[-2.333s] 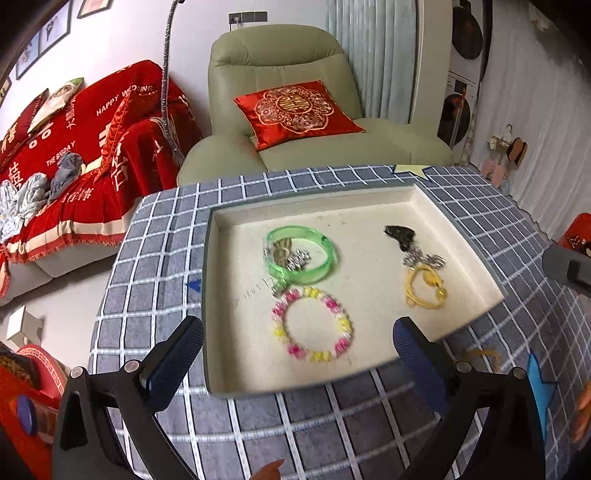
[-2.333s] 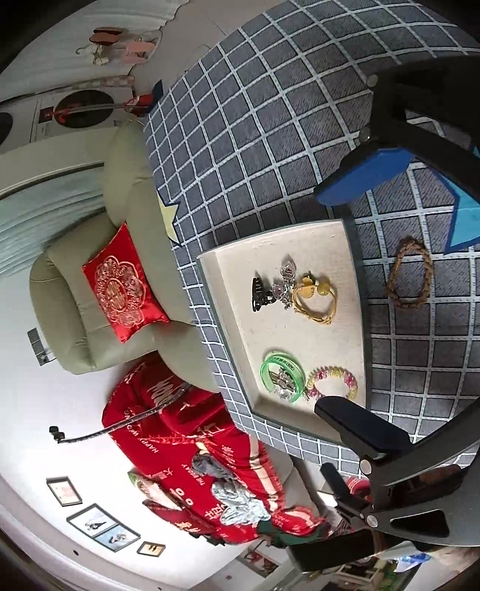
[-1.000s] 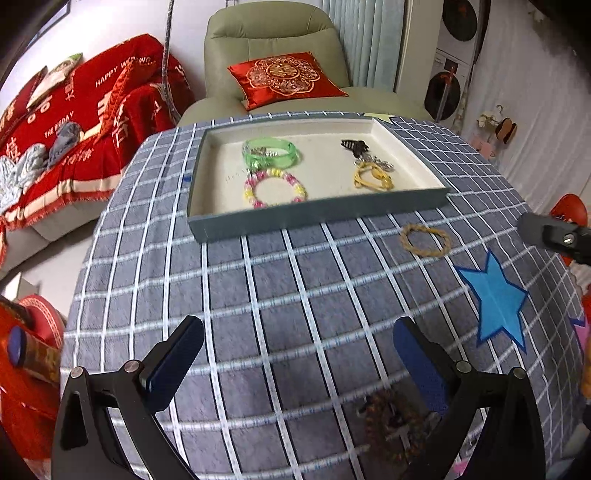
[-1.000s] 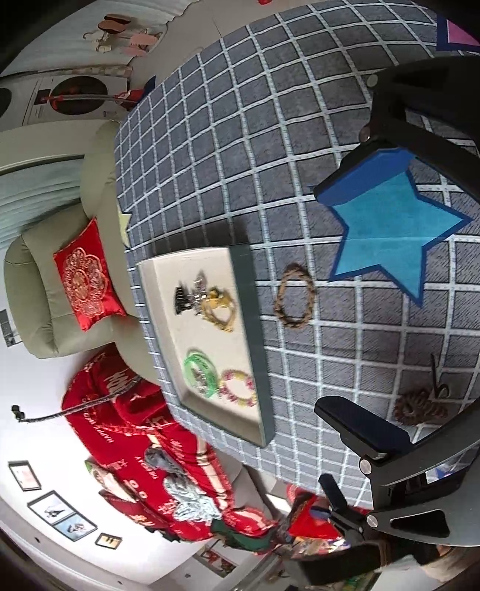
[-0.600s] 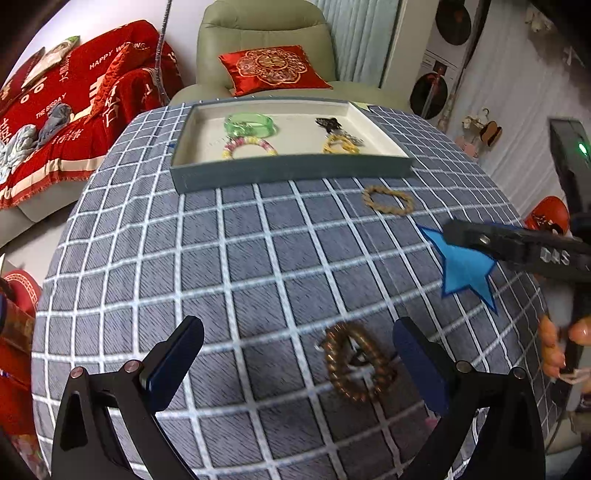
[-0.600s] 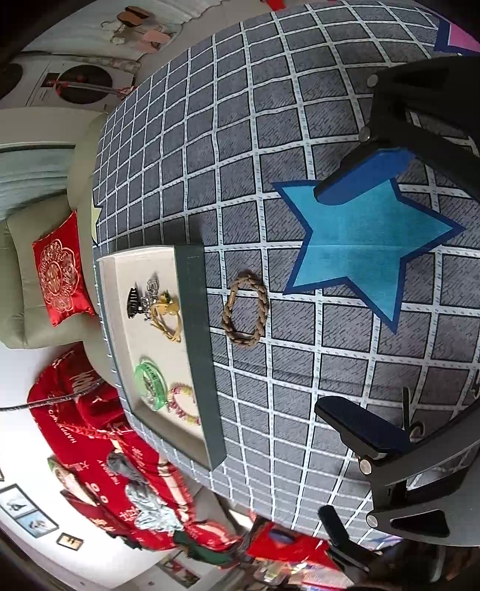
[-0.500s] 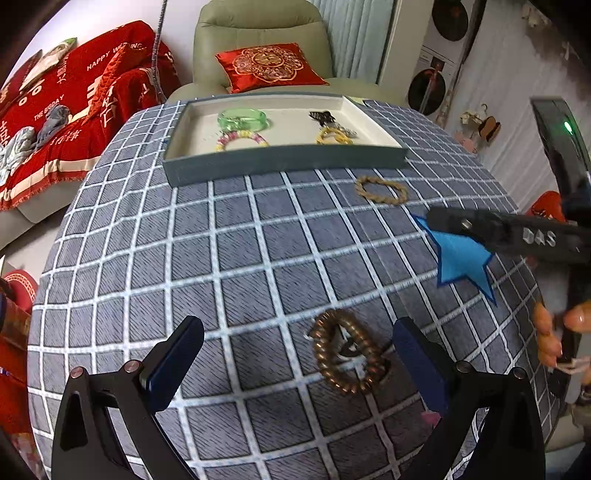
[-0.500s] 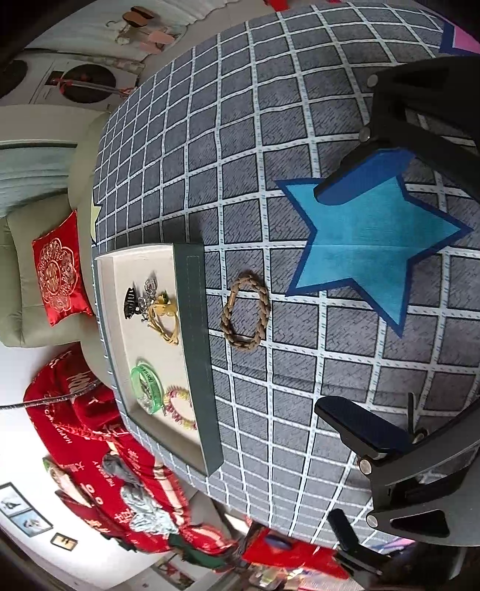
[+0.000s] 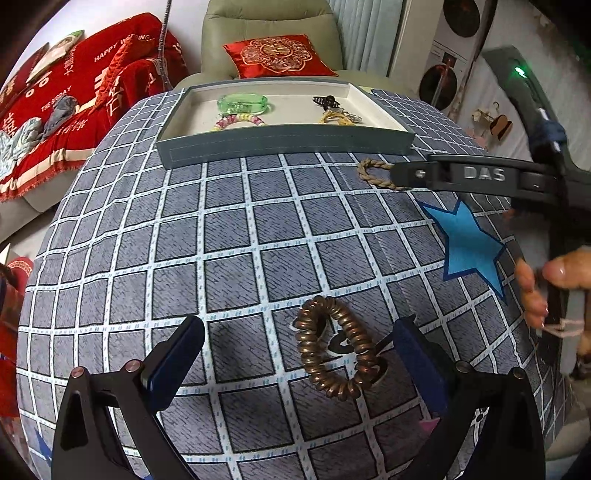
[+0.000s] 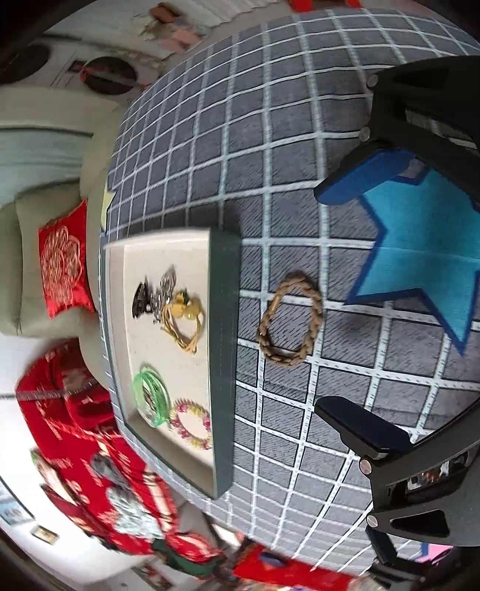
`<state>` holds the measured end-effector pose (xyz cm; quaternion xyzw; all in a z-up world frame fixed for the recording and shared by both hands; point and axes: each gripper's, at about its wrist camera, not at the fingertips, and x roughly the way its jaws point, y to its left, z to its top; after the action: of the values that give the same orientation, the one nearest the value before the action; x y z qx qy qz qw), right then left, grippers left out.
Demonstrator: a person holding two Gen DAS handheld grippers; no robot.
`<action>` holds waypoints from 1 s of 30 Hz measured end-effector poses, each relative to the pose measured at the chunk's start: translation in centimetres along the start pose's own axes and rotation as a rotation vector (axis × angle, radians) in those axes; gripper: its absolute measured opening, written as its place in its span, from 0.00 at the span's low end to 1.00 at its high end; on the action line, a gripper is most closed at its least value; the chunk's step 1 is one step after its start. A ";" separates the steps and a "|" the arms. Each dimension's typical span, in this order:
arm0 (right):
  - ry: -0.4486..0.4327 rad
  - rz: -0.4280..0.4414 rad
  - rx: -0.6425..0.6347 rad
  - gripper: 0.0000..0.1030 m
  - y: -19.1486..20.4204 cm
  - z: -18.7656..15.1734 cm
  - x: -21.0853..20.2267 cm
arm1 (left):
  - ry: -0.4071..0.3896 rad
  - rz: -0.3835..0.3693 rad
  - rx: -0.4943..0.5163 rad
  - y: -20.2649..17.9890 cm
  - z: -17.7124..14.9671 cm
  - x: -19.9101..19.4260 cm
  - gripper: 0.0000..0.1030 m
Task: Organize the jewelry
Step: 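Move the left tool to the brown bead bracelet while the right tool approaches the braided bracelet, then grasp the brown bead bracelet with the left tool while the right tool grasps the braided bracelet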
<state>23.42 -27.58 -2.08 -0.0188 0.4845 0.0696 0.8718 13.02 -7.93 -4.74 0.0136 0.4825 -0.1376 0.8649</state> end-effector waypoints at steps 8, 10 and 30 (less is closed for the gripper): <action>0.034 -0.025 -0.030 1.00 0.8 0.6 2.6 | 0.020 0.014 0.007 -0.8 -0.3 0.7 0.98; 0.023 -0.045 -0.036 0.99 0.9 0.3 2.8 | 0.015 0.024 0.014 -0.9 -0.4 0.6 0.96; -0.026 -0.007 0.027 0.11 0.8 -0.6 0.4 | -0.006 -0.102 -0.002 0.3 -0.7 -0.6 0.39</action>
<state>22.99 -26.77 -2.75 -0.0076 0.4740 0.0603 0.8784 12.16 -7.40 -4.61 -0.0121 0.4803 -0.1809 0.8582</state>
